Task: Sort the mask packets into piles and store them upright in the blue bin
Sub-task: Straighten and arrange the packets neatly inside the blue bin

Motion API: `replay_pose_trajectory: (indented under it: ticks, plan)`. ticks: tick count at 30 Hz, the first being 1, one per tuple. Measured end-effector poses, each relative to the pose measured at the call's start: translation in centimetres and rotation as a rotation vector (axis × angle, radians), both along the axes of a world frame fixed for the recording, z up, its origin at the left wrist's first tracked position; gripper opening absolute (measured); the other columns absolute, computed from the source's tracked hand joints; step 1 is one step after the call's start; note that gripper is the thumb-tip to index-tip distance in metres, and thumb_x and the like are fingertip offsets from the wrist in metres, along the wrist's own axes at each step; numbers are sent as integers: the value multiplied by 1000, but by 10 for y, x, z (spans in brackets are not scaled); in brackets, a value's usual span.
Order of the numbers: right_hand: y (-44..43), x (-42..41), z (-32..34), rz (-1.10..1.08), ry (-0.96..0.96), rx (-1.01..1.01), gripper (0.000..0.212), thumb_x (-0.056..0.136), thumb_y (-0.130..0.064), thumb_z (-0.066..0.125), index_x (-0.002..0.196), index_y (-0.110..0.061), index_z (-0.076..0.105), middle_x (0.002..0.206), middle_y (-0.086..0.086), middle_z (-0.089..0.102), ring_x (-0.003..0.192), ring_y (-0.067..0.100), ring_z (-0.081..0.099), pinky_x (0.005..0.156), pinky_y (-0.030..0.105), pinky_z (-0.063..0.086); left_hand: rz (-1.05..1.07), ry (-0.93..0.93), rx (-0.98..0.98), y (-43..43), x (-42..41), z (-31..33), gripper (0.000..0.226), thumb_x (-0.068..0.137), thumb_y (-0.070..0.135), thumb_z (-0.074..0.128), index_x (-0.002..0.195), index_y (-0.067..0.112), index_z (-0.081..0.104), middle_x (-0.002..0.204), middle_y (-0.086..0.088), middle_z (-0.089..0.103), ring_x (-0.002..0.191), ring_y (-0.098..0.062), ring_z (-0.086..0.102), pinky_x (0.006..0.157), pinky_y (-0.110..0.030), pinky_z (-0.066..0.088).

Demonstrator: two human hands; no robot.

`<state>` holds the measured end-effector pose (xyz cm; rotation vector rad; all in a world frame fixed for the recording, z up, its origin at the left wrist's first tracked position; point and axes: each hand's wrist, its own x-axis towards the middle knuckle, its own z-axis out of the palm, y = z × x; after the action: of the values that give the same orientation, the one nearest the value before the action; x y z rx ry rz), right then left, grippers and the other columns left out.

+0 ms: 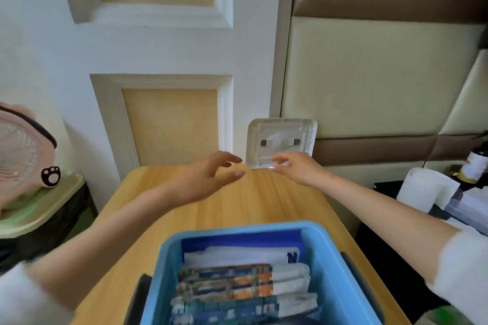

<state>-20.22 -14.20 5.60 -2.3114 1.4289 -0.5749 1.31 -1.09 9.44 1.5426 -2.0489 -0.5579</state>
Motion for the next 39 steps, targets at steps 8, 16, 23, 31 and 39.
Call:
replay_pose_trajectory:
  ticks: [8,16,23,31,39]
  plan:
    - [-134,26,15,-184,364,-231,87,88,-15,58,151,-18,-3,159,5,-8,145,30,5,113,42,25,261,234,253,-133,20,-19,31,96,27,49,119,7,54,114,-8,61,98,-21,62,84,-35,51]
    - [-147,38,9,-200,696,-469,37,91,-11,49,127,-16,51,128,12,51,120,32,44,93,42,38,161,399,270,-115,16,-33,31,96,25,49,117,3,57,107,-7,69,94,-17,68,80,-29,57]
    - [13,36,28,124,420,-1037,26,58,8,64,79,-7,64,73,10,58,57,28,57,45,27,31,128,1195,589,-65,10,-5,67,93,54,37,118,-8,44,103,-24,68,87,-30,71,70,-33,60]
    - [166,-25,58,283,-14,-261,73,68,-81,41,127,-40,53,135,-17,49,127,7,40,105,31,30,485,1103,244,64,3,-15,13,90,8,55,92,-4,60,64,-12,69,54,-20,66,44,-26,52]
    - [197,-56,-18,-52,-690,400,46,93,-26,55,138,-24,43,137,-8,50,116,10,53,99,29,43,656,925,122,150,-11,-33,10,92,20,52,90,15,61,87,-11,64,78,-26,61,64,-36,49]
